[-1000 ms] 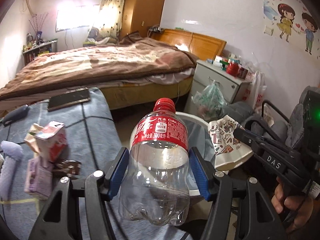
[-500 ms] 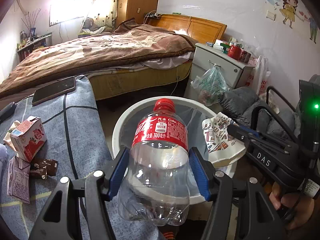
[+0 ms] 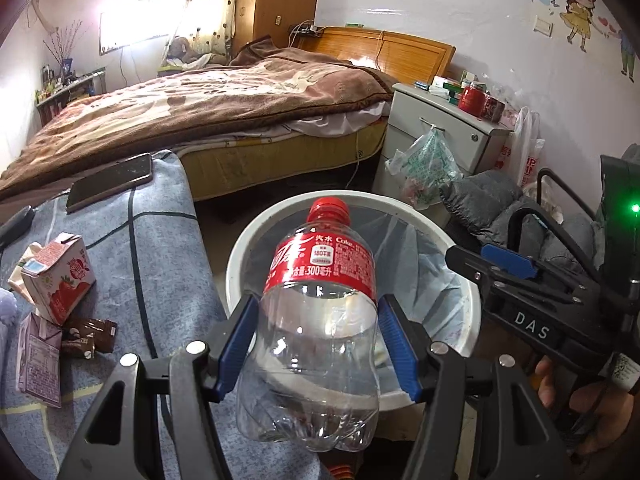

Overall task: Collect trash
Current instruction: 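Open the right tool over the bin while the left tool releases the bottle into it, then move both open tools back over the remaining trash on the bed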

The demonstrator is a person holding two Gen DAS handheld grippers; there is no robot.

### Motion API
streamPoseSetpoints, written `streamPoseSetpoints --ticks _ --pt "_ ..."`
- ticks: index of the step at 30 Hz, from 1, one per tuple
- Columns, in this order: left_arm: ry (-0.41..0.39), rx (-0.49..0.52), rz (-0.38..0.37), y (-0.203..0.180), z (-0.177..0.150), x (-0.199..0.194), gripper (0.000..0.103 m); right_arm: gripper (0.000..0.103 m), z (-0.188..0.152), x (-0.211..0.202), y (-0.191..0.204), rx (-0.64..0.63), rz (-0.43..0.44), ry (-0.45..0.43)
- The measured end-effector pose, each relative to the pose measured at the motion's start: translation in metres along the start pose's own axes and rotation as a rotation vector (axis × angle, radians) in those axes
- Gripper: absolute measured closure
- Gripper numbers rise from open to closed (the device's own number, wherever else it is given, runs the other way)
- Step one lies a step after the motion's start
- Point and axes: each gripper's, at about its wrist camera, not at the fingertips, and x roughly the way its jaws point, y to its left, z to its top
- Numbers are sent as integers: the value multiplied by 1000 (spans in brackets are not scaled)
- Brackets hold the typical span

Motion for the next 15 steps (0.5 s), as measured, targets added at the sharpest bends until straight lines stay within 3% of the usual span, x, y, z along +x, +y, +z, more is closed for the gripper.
streamPoseSetpoints --ticks 15 --pt "-66 -46 17 23 -7 -40 37 50 -1 -22 16 20 13 -52"
